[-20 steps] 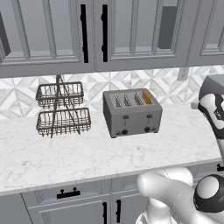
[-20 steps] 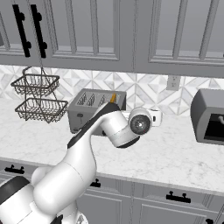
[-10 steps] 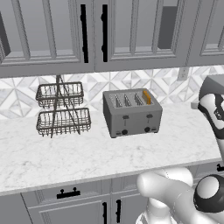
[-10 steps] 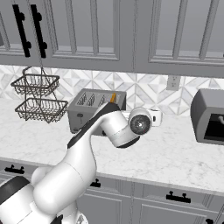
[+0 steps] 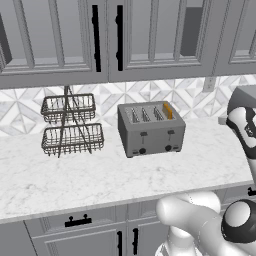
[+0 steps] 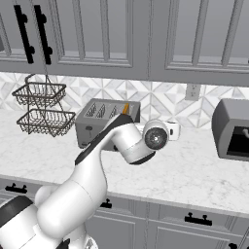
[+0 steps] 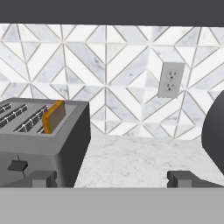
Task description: Start the toaster. Once the lever pops up, take the bread to the plate on the dining counter.
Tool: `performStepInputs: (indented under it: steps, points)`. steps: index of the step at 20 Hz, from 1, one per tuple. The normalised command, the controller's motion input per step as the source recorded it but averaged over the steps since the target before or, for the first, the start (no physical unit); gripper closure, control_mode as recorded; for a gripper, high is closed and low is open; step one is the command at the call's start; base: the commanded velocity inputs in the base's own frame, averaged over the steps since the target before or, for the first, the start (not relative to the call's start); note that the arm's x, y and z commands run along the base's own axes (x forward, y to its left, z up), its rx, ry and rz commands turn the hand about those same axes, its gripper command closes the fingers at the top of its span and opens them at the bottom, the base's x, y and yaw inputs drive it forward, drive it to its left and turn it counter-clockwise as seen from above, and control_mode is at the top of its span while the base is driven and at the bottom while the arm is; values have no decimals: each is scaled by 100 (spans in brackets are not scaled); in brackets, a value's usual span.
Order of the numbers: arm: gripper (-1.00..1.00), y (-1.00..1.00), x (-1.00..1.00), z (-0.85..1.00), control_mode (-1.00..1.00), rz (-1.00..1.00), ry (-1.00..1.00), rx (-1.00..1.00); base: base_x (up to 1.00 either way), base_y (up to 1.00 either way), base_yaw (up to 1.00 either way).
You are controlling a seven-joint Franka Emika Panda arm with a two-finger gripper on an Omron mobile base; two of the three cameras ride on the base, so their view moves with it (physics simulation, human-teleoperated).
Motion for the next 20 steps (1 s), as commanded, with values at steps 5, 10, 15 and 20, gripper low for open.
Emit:
performStepInputs:
  steps: [5,10,15,20]
  points:
    - [-100,0,0,0,-100,0,0,0,0,0,0]
    - [-100,0,0,0,-100,0,0,0,0,0,0]
    - [-100,0,0,0,-100,0,0,0,0,0,0]
    - [-100,0,0,0,-100,0,0,0,0,0,0]
